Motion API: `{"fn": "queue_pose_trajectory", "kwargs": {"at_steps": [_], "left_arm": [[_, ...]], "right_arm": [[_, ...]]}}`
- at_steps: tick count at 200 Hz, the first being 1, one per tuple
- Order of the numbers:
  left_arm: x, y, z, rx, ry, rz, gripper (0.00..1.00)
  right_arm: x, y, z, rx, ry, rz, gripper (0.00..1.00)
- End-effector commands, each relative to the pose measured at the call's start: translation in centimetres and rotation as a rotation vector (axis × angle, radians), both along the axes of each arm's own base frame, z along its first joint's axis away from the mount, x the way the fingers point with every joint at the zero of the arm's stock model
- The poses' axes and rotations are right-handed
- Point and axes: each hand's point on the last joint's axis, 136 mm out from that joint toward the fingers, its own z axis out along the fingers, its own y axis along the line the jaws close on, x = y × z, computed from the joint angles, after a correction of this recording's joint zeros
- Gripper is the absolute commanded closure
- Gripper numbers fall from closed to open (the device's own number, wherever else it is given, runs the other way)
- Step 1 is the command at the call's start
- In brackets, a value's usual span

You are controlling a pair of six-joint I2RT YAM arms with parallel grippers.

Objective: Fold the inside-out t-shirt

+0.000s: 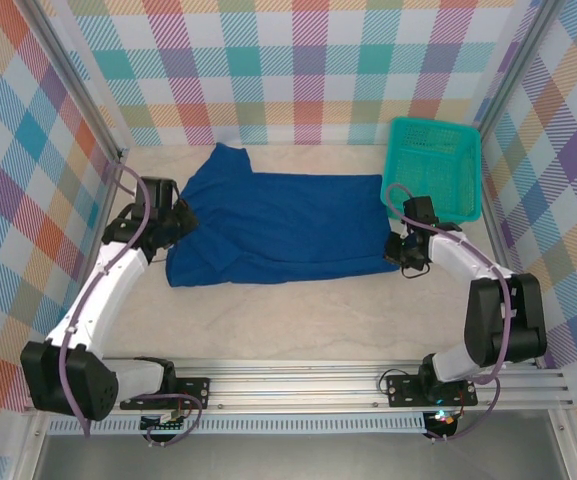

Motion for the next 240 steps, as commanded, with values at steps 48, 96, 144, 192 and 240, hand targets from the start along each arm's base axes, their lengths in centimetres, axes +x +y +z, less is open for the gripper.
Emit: {"fn": "queue_pose_trajectory", "kwargs": {"at_steps": [48, 96, 144, 192, 240], "left_arm": [[5.8, -0.3, 0.3, 0.012, -0.040, -0.034, 1.00], [7.8, -0.4, -0.5, 0.013, -0.025, -0.043, 1.00], [9.4, -0.8, -0.8, 0.010, -0.024, -0.057, 1.00], [10.5, -0.8, -1.2, 0.009, -0.020, -0.059, 1.00], [11.2, -0.2, -1.6, 0.011, -0.016, -0.050, 1.00]], "right_arm": [[2.5, -0.1, 0.5, -0.021, -0.044, 0.002, 0.85], [3.6, -0.3, 0.3, -0.036, -0.051, -0.012, 0.85], [4.4, -0.8, 0.4, -0.066, -0.068, -0.023, 0.85], [5.2, -1.0, 0.1, -0.082, -0.066, -0.031, 0.85], [5.9, -1.1, 0.0, -0.092, -0.076, -0.034, 0.86]]}}
